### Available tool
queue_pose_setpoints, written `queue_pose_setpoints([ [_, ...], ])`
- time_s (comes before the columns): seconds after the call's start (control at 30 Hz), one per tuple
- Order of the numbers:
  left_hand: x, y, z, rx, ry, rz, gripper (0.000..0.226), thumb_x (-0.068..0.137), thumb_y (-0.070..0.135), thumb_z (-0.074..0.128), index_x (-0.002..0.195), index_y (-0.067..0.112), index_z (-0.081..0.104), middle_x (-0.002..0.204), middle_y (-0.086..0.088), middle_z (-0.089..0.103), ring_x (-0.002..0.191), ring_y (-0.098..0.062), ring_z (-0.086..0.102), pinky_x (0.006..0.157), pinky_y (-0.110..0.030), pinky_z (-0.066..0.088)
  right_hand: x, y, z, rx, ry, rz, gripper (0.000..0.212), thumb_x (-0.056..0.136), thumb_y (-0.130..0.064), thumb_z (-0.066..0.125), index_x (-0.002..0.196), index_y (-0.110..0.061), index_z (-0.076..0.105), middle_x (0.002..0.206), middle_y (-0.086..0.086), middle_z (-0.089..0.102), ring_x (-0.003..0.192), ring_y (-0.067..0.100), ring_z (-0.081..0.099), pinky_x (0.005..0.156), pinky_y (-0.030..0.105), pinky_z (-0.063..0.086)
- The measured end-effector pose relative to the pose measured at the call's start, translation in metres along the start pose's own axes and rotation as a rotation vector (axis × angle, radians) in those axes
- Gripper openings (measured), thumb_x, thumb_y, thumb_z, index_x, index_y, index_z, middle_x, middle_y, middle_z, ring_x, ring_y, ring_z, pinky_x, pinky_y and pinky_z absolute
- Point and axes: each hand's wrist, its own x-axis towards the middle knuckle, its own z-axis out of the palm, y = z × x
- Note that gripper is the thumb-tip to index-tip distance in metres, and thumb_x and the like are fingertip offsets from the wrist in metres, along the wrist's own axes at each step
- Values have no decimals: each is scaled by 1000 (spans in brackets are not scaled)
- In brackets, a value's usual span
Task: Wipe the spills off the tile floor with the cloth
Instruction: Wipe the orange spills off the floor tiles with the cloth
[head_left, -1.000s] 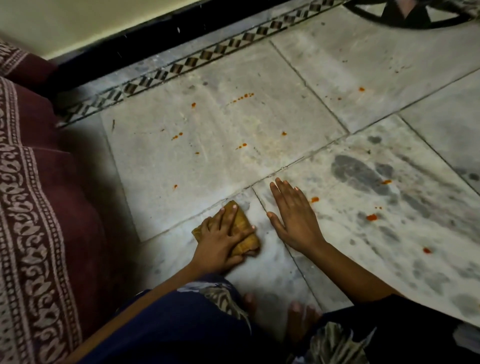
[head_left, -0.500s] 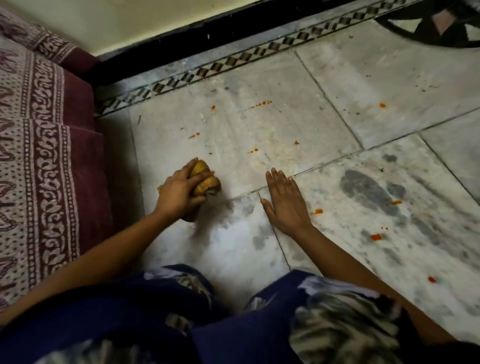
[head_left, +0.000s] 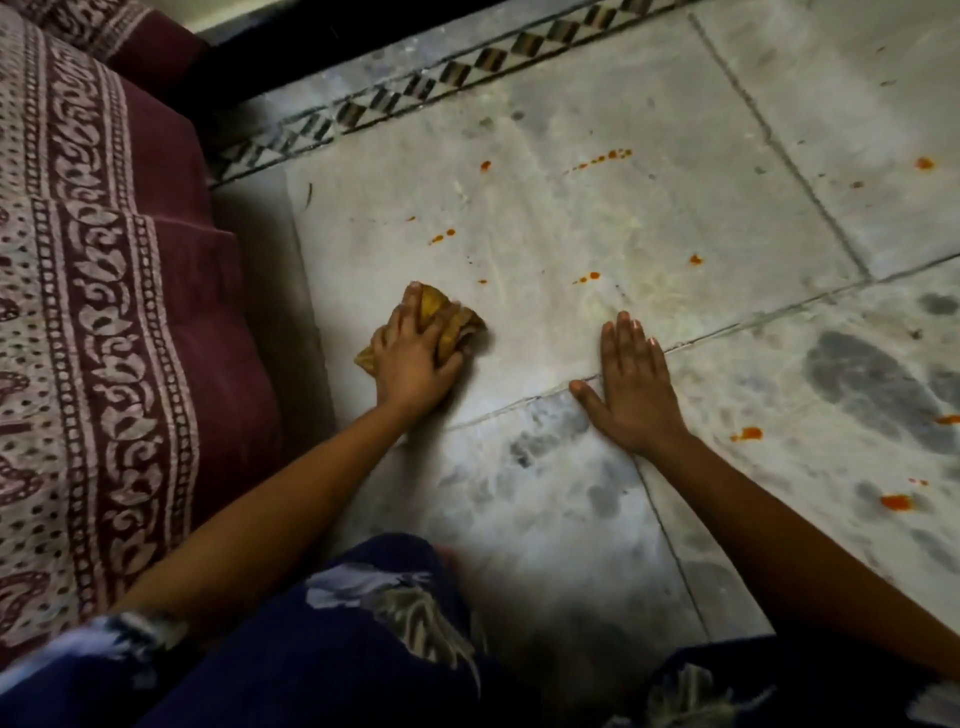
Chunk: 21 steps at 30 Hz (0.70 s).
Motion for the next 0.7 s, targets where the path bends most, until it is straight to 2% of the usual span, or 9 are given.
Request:
queue_pose_setpoints([
  [0.1, -22, -5, 10, 48, -22, 194, 63, 83, 64, 29, 142, 42, 30, 158, -8, 0, 143, -32, 10, 112, -48, 6, -2, 1, 5, -29, 3, 11, 87, 84, -64, 10, 148, -5, 5, 156, 15, 0, 144, 26, -1, 113, 32, -9],
  [0.2, -32, -35, 7, 101, -39, 344, 60, 85, 59, 31, 142, 40, 30, 157, -12, 7, 142, -35, 14, 111, -54, 9, -3, -2, 2, -35, -8, 17, 86, 85, -62, 13, 148, -4, 5, 156, 17, 1, 144, 27, 0, 113, 32, -7],
  [0.27, -26, -49, 2, 109, -40, 259, 60, 84, 60, 30, 141, 41, 32, 157, -12, 8, 141, -38, 15, 110, -56, 8, -3, -2, -1, -41, -7, 18, 86, 85, -62, 13, 148, -3, 5, 156, 17, 0, 144, 27, -1, 113, 32, -7],
  [0.37, -1, -51, -9, 100, -83, 118, 60, 83, 62, 29, 141, 47, 26, 158, -10, 0, 142, -39, 8, 110, -56, 7, -5, -6, -4, -40, -41, 47, 89, 82, -64, 10, 148, -4, 3, 156, 17, -2, 145, 26, -3, 112, 30, -9],
  [0.47, 24, -32, -14, 82, -142, 91, 57, 89, 59, 37, 143, 47, 20, 158, -10, -7, 143, -36, 0, 111, -54, 2, -3, -10, -9, -33, -116, 89, 99, 74, -70, 4, 148, -5, -1, 156, 16, -7, 145, 26, -6, 114, 32, -8],
  [0.53, 20, -17, -12, 118, -189, 180, 58, 90, 59, 36, 144, 46, 18, 158, -10, -8, 144, -34, -3, 112, -53, -2, -1, -11, -17, -31, -210, 112, 101, 74, -72, 7, 148, -4, -3, 156, 16, -10, 145, 26, -7, 115, 35, -5],
  [0.6, 3, -14, -9, 142, -218, 325, 61, 88, 63, 29, 144, 44, 17, 158, -9, -7, 144, -32, -2, 112, -51, -3, 1, -10, -25, -56, -269, 117, 92, 83, -66, 16, 148, -4, -4, 156, 16, -11, 145, 26, -7, 115, 34, -5],
  [0.7, -29, -38, -7, 163, -193, 504, 62, 86, 63, 25, 144, 42, 20, 158, -8, 0, 144, -32, 7, 112, -51, 0, 1, -7, -30, -44, -167, 124, 87, 84, -59, 15, 147, -1, -3, 156, 17, -9, 145, 26, -6, 115, 34, -5],
])
